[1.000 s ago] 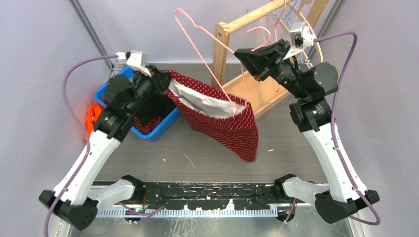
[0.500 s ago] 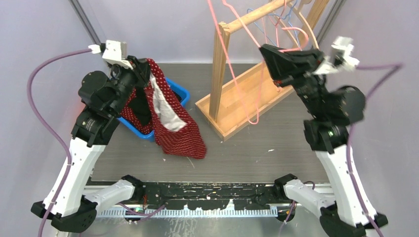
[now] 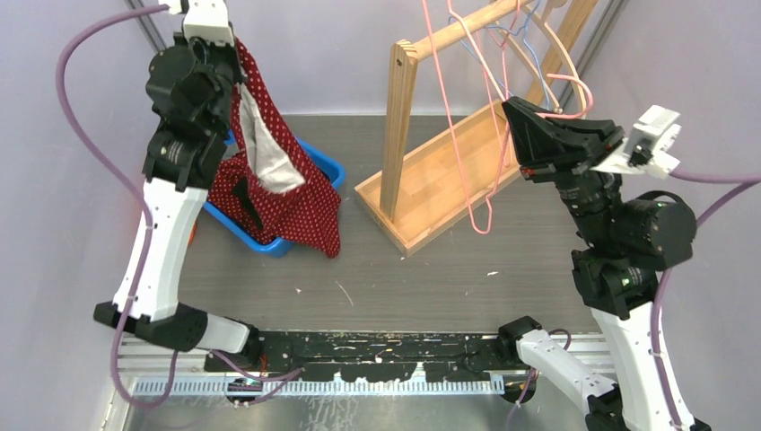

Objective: Remove the skirt from the hanger

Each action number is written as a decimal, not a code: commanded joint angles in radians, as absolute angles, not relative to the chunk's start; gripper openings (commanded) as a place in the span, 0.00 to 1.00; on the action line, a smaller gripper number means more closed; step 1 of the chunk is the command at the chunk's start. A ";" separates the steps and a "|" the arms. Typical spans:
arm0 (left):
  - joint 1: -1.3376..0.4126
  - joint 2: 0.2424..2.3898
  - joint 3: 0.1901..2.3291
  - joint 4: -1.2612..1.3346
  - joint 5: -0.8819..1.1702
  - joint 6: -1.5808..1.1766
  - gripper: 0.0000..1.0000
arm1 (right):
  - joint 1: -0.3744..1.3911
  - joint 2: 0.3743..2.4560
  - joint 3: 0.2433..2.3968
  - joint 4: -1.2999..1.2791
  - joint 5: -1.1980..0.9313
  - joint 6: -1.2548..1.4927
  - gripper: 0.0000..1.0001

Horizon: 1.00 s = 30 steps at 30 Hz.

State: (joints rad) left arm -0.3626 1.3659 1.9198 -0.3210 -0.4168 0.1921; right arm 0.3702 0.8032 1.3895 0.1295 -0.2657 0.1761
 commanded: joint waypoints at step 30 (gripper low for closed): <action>0.004 1.279 1.283 -0.048 0.004 -0.251 0.20 | 0.370 0.744 1.337 -0.045 -0.130 -0.058 0.01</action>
